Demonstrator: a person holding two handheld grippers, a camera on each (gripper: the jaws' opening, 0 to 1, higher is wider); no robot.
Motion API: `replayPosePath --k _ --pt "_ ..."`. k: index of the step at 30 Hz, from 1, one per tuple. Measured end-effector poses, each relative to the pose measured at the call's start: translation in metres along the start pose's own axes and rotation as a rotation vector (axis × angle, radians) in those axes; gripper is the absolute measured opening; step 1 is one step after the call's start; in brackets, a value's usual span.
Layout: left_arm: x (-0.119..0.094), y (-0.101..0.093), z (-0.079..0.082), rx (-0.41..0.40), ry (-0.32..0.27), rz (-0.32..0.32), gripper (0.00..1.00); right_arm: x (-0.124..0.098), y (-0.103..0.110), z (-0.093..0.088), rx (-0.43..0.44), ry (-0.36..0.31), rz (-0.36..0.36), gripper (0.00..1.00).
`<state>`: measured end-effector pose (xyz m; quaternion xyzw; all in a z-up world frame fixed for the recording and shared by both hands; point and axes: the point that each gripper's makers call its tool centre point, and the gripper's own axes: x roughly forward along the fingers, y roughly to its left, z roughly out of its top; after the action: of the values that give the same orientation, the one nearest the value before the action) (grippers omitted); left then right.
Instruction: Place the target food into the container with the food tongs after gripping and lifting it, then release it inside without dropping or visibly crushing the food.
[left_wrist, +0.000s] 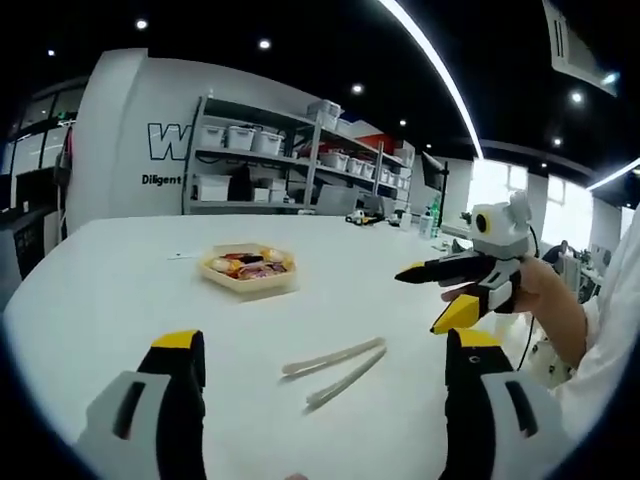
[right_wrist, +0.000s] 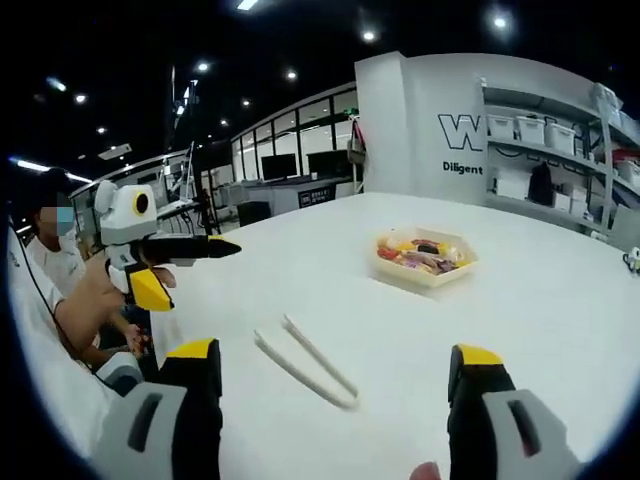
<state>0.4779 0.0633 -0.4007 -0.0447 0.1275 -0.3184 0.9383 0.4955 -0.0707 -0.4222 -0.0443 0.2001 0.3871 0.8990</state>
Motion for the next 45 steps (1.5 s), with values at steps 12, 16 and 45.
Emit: replayPosePath --k 12,16,45 --pt "-0.001 -0.003 0.000 0.002 0.011 0.013 0.99 -0.007 -0.002 0.001 0.013 0.005 -0.021 0.95" --pt "-0.002 -0.005 -0.002 0.001 0.018 0.021 0.99 -0.008 0.000 0.002 0.012 0.005 -0.021 0.96" --pt "-0.001 -0.010 -0.001 0.014 0.037 0.047 0.99 -0.017 -0.006 -0.002 0.070 -0.014 -0.048 0.99"
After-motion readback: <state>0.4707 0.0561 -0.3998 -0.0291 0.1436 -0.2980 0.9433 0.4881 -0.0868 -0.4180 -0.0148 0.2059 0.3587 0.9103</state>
